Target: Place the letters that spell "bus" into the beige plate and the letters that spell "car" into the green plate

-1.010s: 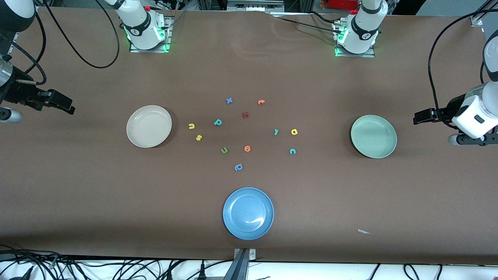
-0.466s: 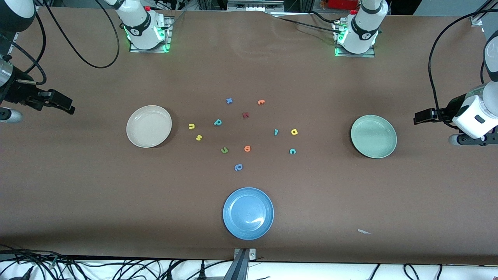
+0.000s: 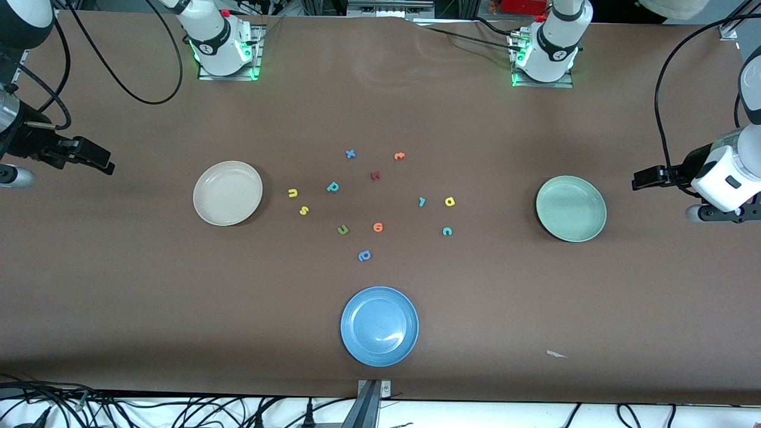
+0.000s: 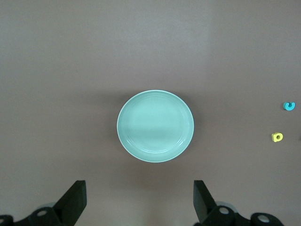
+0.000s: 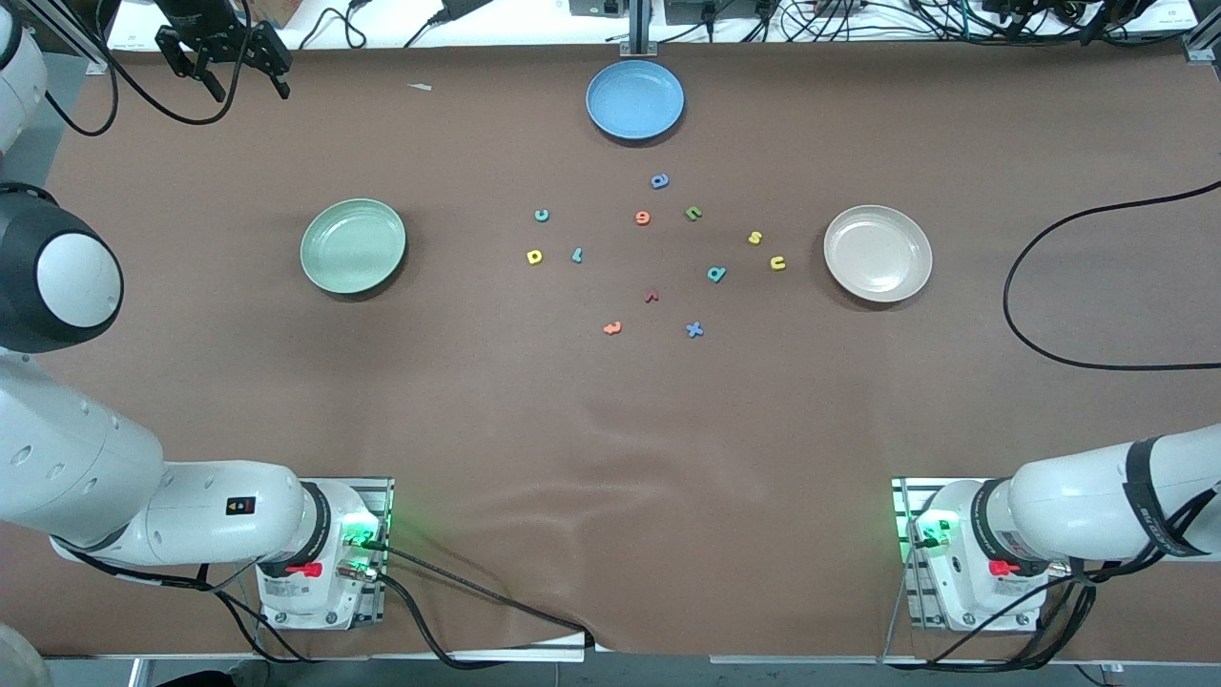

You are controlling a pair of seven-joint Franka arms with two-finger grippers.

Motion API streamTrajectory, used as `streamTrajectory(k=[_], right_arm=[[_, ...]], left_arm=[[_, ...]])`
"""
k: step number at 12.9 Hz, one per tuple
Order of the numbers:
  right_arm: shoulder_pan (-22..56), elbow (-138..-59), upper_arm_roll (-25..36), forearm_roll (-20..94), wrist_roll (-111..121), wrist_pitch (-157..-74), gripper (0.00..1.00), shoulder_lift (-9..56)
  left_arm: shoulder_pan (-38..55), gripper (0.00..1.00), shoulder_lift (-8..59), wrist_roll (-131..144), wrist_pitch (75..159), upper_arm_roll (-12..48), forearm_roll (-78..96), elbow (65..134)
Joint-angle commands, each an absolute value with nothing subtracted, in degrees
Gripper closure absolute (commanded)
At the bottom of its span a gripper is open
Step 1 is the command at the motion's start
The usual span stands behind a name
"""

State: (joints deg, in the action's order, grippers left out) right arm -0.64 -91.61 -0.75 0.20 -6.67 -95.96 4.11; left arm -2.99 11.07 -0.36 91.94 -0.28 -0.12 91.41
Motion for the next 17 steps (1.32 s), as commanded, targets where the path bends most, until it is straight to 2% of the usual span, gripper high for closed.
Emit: streamTrajectory(k=[1,5,12,14,17], right_arm=[[-0.9,-92.2,-1.1,0.8,-6.2,-95.1,0.00,3.3],[-0.1,-92.6,-2.5,0.3,-6.8,-94.4,0.00,4.0],[12.8,-93.0,-3.0,-0.1,-15.8,-94.0,0.00,10.5],[15.6,-95.6,-3.0,-0.1,-21.2,-99.5,0.00,12.3],[21.5,-105.3,-3.0,-2.0,-33.0,-112.6,0.00,13.0]], left_arm=[[-2.9,0.00,10.6,-0.2,91.0,-0.3,-1.4,91.2],[-2.9,0.00,10.6,0.0,90.4,-0.3,-1.3,91.1],[-2.7,0.00,11.0,0.2,90.1,-0.2,-0.9,91.2],[-2.4,0.00,11.3,1.3,90.2,0.3,0.3,91.2],[-2.3,0.00,11.9,1.5,90.2,0.3,1.4,91.3]])
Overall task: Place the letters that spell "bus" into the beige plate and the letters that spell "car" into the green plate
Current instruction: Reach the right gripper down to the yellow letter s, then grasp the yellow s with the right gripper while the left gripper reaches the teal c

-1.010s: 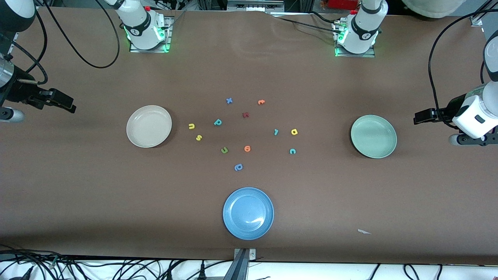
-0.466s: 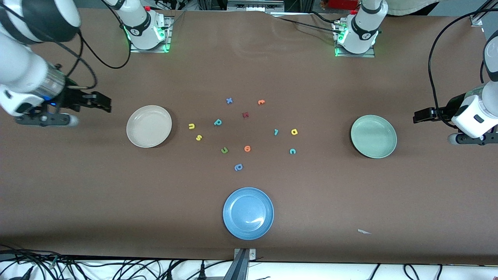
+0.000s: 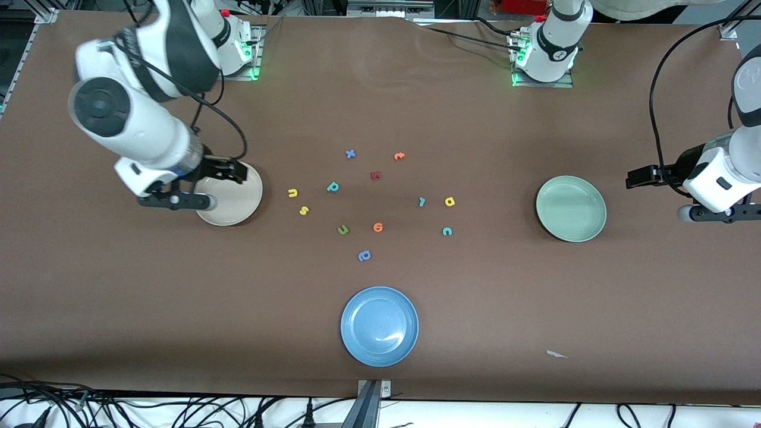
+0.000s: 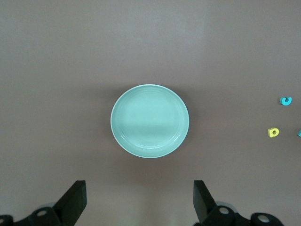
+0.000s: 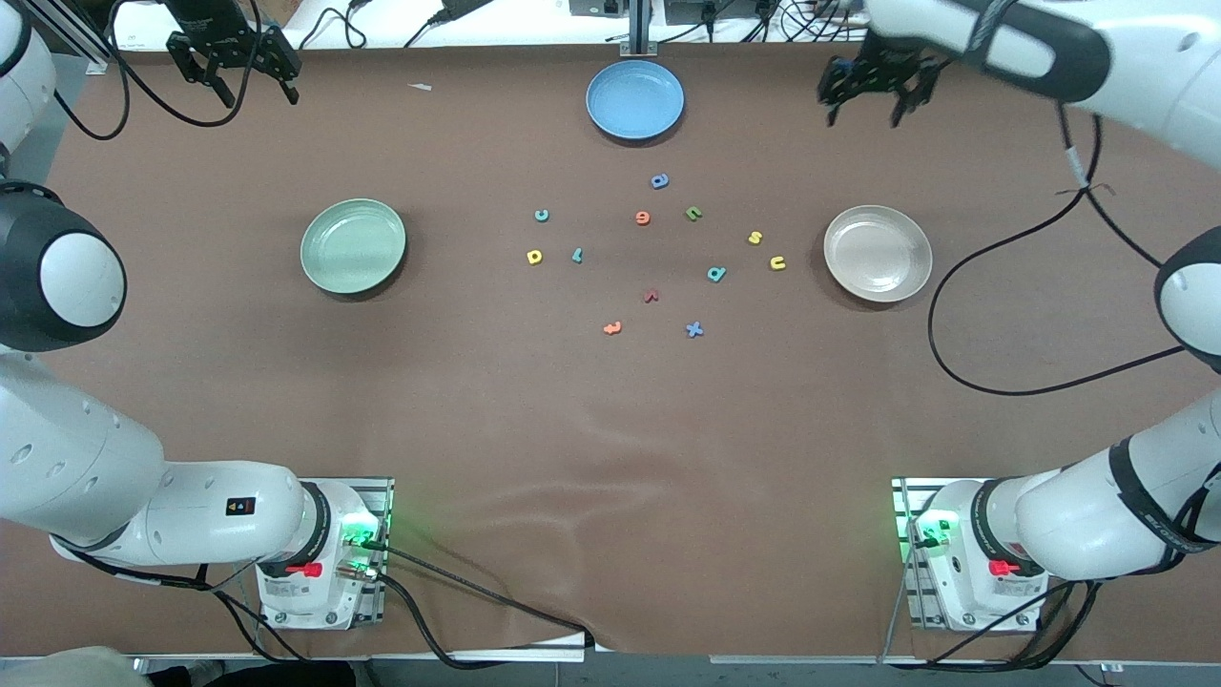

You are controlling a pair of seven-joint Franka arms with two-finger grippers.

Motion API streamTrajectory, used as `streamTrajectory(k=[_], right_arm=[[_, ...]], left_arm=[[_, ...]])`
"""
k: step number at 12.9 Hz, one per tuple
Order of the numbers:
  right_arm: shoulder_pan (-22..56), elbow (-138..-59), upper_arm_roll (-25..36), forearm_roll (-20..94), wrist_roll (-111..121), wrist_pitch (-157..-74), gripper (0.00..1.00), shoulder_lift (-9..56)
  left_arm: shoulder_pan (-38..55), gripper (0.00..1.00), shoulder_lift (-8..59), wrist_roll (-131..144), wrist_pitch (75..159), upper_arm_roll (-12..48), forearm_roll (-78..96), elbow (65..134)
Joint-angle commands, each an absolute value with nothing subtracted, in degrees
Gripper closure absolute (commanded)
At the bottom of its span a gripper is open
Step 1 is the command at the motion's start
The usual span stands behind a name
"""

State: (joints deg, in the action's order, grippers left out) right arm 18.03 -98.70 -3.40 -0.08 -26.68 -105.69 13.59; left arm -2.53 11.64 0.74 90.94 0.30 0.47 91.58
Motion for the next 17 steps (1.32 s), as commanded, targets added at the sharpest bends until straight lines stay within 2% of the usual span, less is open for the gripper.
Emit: streamTrajectory(k=[1,3,4,6,9,11,12,14,17], right_arm=[[23.4,-108.9,-3.0,-4.6,-35.9,-116.8,0.01,13.4],[26.5,-113.4,-3.0,-6.5,-42.9,-123.1,0.07,15.5],[27.3,-113.8,-3.0,-6.5,-45.2,-125.5,0.18,16.8],[28.2,-113.8,-3.0,-6.5,-52.6,-129.8,0.31,20.1],[28.2,-113.5,-2.9,-6.3,-60.4,-132.1,0.32,22.8],[28.0,-112.6,-2.5,-6.3,-63.2,-138.0,0.32,27.5],[28.0,-111.9,-2.5,-6.3,-63.4,-140.1,0.32,29.4],[28.1,-111.2,-2.5,-6.3,-63.4,-139.5,0.32,29.3],[28.8,-110.7,-2.5,-6.2,-64.2,-138.2,0.35,30.1]], left_arm=[[-2.1,0.00,12.3,2.0,90.2,0.6,1.4,91.3],[-1.5,0.00,13.5,5.9,90.4,2.3,1.4,91.5],[-1.5,0.00,14.1,7.6,90.4,3.3,1.5,92.0],[-1.5,0.00,16.1,11.1,90.4,6.0,1.9,92.7],[-1.5,0.00,18.6,16.6,91.2,8.8,3.2,93.1],[-1.4,0.00,19.4,21.6,93.8,10.5,6.1,94.3],[-1.4,0.00,19.7,24.6,97.0,12.2,6.2,95.8],[-0.8,0.00,21.7,32.4,105.5,14.1,6.2,98.2],[2.4,0.00,25.8,42.0,113.8,14.2,5.6,98.3]])
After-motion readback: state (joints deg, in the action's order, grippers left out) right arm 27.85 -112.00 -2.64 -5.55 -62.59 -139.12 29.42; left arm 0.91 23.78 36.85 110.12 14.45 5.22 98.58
